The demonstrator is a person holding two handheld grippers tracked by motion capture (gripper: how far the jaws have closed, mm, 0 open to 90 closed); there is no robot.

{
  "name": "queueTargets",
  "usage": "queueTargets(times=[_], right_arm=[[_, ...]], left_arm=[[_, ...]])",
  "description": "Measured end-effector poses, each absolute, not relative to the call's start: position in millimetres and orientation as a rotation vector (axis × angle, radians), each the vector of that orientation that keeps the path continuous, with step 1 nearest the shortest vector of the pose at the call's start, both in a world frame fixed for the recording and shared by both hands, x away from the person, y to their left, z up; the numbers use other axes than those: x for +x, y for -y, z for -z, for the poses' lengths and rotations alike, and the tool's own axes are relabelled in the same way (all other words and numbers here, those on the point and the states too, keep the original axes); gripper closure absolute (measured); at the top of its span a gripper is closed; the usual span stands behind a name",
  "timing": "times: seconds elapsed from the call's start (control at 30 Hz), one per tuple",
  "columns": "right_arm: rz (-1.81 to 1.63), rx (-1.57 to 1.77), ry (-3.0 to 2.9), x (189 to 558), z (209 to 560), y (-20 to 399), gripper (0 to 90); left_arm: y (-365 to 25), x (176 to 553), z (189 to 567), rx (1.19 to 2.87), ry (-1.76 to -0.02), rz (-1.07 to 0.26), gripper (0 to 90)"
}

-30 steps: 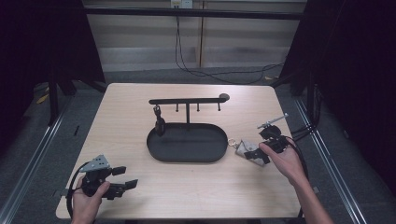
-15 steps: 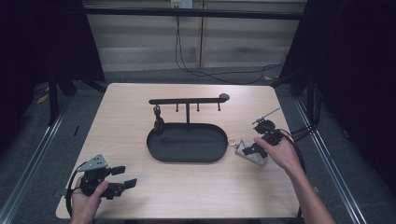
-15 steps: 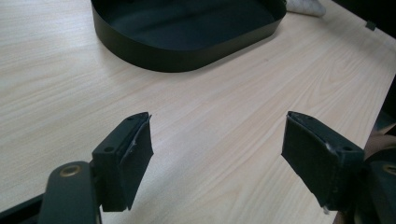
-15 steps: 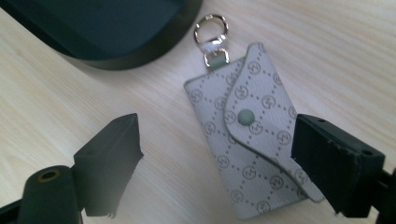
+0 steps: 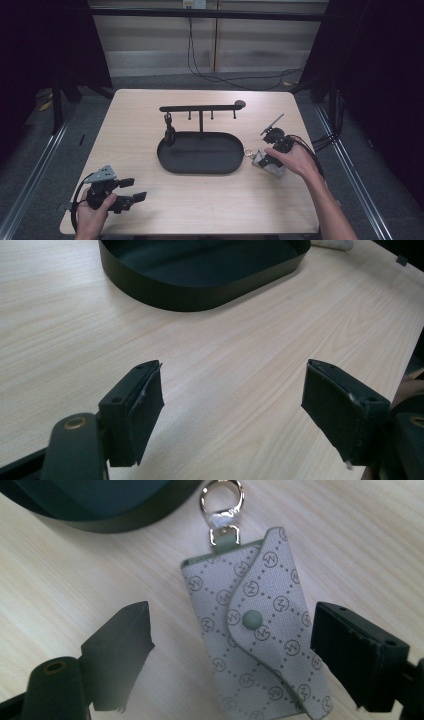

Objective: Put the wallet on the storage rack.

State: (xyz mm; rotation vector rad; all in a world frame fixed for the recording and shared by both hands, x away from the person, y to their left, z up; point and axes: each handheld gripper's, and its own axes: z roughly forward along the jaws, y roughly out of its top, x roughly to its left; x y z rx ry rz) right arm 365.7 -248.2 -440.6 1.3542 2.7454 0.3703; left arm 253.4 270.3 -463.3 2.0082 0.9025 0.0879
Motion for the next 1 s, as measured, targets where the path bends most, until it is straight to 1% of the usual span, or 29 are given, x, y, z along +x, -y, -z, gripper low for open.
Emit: queueTargets(times=[0.07,0.13,0.2,0.27,0.43,0.7,1.0], right_arm=[[-0.352,1.381,-2.746,369,444,249,16.3],[-0.345,1.401,-2.739,372,447,251,16.3],[-0.330,1.419,-2.745,375,451,254,16.7],[-0.317,1.420,-2.758,376,454,255,19.6],[-0.281,1.429,-2.755,381,461,255,20.2],[-0.252,1.396,-2.784,383,468,247,18.1],[-0.226,1.391,-2.806,385,474,247,20.2]], left_arm=[[-269,252,462,2.002,-0.895,-0.084,24.2],[-268,249,459,1.997,-0.888,-0.117,24.2],[-268,249,458,1.991,-0.886,-0.104,24.1],[-268,249,459,1.992,-0.888,-0.102,24.0],[-267,249,459,2.003,-0.887,-0.097,24.0],[-267,249,459,2.008,-0.888,-0.079,24.0],[-267,249,458,2.014,-0.885,-0.073,24.0]])
